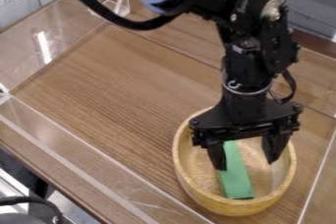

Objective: Remove the green block from inside the brown bowl and put it on the table

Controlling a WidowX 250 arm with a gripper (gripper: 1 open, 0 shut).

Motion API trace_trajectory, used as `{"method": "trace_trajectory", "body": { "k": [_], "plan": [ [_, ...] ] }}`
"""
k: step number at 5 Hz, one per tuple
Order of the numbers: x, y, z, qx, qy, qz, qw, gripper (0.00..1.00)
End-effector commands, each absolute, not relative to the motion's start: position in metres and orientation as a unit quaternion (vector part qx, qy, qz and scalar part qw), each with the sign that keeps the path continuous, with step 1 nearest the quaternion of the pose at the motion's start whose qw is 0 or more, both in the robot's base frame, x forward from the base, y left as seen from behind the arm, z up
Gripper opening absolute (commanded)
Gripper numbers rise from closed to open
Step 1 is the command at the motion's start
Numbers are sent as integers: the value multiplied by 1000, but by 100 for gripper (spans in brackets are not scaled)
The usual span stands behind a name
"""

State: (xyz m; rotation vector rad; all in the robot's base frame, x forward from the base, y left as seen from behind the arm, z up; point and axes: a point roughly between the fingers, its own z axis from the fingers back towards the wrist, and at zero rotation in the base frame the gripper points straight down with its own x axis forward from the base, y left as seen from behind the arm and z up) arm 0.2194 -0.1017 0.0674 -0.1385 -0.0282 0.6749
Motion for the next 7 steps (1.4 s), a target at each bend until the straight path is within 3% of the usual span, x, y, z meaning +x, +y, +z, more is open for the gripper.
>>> {"method": "trace_trajectory", "body": {
  "k": [1,7],
  "plan": [
    [225,-101,73,-75,-29,332,940,100],
    [225,-103,41,-61,-32,343,937,100]
  ]
}}
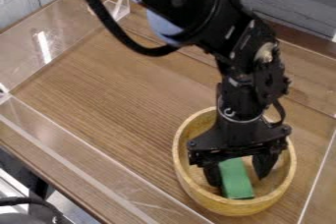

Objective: Remove the green block from inside the brown bowl and put it on the table

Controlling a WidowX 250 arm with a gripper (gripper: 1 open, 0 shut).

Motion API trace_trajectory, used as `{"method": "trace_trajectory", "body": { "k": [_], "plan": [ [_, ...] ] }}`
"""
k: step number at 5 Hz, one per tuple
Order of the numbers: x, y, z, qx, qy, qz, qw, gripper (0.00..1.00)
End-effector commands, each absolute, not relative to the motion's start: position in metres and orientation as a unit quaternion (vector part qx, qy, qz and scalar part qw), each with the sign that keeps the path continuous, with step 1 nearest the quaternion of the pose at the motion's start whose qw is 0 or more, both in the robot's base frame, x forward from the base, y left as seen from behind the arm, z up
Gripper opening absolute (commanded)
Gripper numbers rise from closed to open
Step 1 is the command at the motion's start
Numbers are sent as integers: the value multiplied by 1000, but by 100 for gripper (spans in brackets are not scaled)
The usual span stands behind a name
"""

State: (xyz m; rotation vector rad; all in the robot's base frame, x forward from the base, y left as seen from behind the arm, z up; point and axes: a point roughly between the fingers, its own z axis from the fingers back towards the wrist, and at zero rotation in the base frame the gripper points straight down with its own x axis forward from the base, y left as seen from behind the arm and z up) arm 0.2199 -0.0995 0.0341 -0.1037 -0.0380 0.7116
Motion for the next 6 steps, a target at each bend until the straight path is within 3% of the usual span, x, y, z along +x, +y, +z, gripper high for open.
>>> {"method": "trace_trajectory", "body": {
  "k": [1,2,6],
  "plan": [
    [226,-102,37,-60,-33,344,936,100],
    [228,-101,34,-60,-34,346,936,0],
    [234,-95,67,-37,-39,320,946,0]
  ]
}}
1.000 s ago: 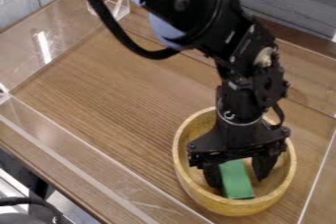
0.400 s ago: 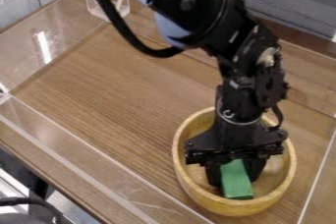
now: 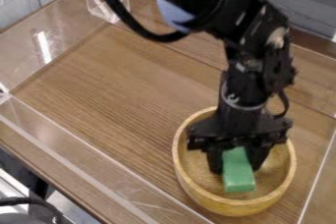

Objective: Remove the green block from inside the brown bowl and put it on the table

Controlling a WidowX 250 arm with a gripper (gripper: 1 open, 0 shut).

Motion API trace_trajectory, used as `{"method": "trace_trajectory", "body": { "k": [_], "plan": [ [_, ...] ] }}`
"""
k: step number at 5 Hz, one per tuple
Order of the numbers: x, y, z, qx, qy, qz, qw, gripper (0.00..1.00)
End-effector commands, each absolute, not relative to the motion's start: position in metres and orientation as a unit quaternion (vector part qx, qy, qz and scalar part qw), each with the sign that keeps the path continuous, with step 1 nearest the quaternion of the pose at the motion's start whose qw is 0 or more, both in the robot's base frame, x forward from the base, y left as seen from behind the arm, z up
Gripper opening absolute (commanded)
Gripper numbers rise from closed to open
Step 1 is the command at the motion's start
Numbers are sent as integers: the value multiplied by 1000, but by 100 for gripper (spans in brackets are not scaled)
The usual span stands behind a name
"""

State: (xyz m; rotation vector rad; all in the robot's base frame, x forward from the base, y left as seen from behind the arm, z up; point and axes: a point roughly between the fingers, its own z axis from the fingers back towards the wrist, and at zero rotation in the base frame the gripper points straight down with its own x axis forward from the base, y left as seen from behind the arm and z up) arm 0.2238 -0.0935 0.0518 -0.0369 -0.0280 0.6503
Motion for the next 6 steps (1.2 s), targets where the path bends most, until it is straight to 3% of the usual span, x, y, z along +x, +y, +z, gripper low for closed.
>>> {"method": "trace_trajectory", "body": {
  "k": [1,5,6],
  "plan": [
    [238,-92,91,-34,-46,313,948,0],
    [231,-92,80,-46,-31,315,948,0],
    [231,-91,79,-46,-28,315,947,100]
  ]
}}
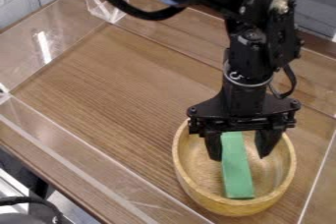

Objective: Remove the green block from inside the brown bowl and put it on the table

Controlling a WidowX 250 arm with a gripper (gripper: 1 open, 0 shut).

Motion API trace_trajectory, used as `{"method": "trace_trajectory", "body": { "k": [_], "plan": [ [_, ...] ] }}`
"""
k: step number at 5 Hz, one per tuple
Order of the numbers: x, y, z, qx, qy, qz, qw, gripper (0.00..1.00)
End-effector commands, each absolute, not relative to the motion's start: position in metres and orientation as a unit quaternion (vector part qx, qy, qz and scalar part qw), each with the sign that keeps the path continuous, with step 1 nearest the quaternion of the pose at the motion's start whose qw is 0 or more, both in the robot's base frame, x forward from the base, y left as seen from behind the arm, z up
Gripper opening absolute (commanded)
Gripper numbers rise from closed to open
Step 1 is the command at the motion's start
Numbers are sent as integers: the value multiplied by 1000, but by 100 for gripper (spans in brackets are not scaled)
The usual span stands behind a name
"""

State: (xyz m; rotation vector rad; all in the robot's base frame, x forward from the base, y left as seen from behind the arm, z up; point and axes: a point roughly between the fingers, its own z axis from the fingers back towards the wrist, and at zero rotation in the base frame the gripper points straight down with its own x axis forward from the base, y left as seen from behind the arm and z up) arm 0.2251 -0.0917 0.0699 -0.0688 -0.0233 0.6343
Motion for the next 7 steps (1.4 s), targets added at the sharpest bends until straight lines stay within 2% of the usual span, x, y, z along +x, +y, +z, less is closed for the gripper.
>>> {"method": "trace_trajectory", "body": {
  "k": [1,5,6,7],
  "plan": [
    [229,-94,73,-46,-25,311,949,100],
    [226,-98,44,-46,-24,318,947,100],
    [226,-98,39,-49,-24,322,945,0],
    [225,-97,42,-47,-24,317,947,0]
  ]
}}
